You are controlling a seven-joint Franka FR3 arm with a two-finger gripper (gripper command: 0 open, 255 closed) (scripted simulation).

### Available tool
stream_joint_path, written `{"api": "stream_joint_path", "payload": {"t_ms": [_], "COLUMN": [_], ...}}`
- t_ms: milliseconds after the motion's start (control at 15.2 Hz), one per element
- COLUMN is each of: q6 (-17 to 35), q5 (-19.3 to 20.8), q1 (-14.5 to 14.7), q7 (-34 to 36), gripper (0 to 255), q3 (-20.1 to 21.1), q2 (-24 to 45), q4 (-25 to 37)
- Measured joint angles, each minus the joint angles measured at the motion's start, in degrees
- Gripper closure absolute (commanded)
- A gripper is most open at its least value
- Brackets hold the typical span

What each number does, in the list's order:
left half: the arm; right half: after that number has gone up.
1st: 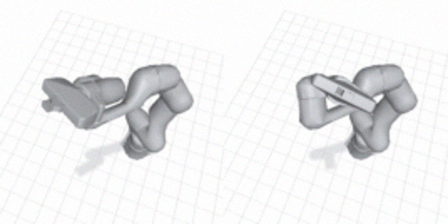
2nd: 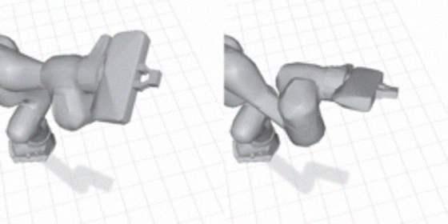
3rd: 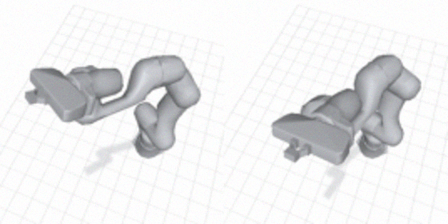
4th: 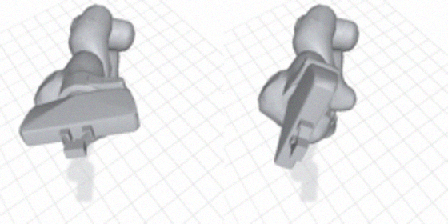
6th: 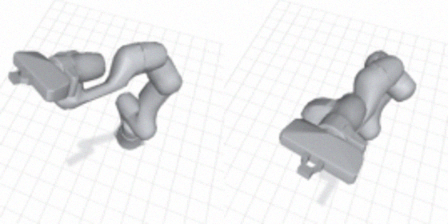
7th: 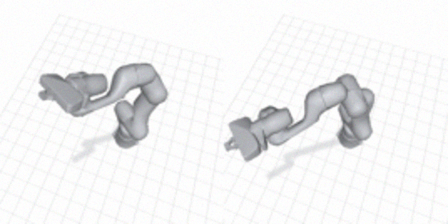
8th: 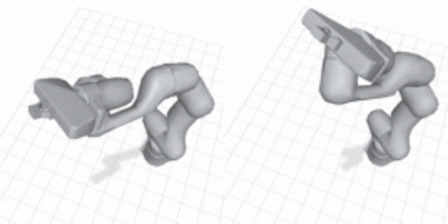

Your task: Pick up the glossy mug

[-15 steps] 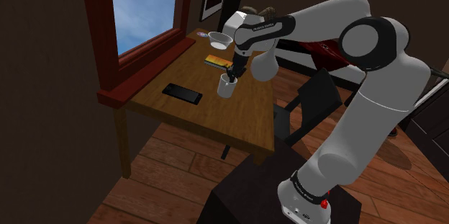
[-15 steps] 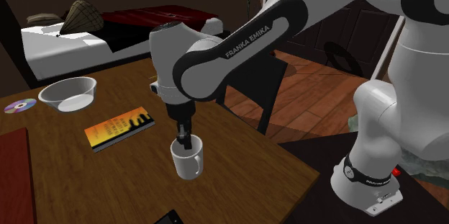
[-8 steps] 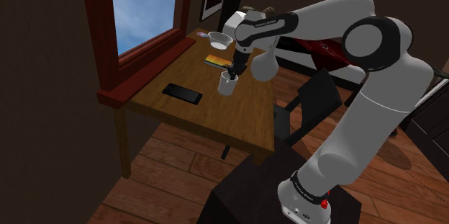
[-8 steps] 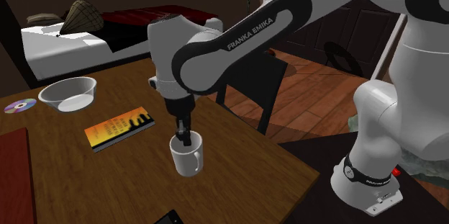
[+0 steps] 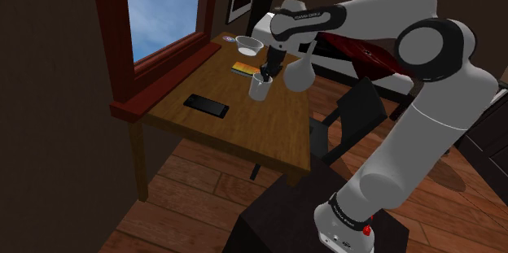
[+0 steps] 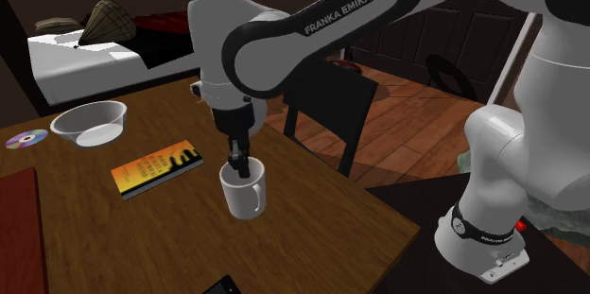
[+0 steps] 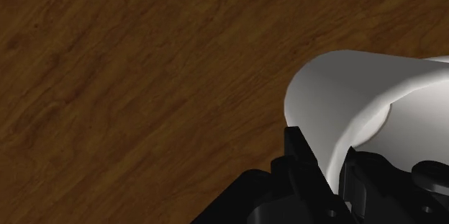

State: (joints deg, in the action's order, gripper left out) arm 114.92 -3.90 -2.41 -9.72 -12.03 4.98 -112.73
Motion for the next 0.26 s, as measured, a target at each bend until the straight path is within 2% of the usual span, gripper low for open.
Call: {"api": "stream_joint_path", "payload": {"t_ms": [264], "q6": [-2.5], "q5": [0.2], "q1": [0.0], "q7": [0.2], "gripper": [255], "q3": [-0.1], "q2": [-0.7], "q4": [1.8]}}
